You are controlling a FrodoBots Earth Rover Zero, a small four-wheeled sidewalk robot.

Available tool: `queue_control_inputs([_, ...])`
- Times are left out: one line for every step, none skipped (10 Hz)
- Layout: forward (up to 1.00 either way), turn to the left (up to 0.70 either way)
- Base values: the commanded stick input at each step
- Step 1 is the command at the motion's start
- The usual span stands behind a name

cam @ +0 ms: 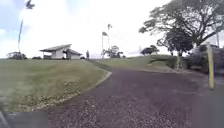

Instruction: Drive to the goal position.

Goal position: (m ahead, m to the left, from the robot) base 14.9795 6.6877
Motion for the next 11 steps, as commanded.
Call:
queue_control_inputs([0.7, 0.0])
queue_control_inputs([0.7, 0.0])
queue_control_inputs([0.7, 0.0])
queue_control_inputs([0.7, 0.0])
queue_control_inputs([0.7, 0.0])
queue_control_inputs([0.7, 0.0])
queue_control_inputs([0.7, 0.0])
queue_control_inputs([0.7, 0.0])
queue_control_inputs([0.7, 0.0])
queue_control_inputs([0.7, 0.0])
queue_control_inputs([0.7, 0.0])
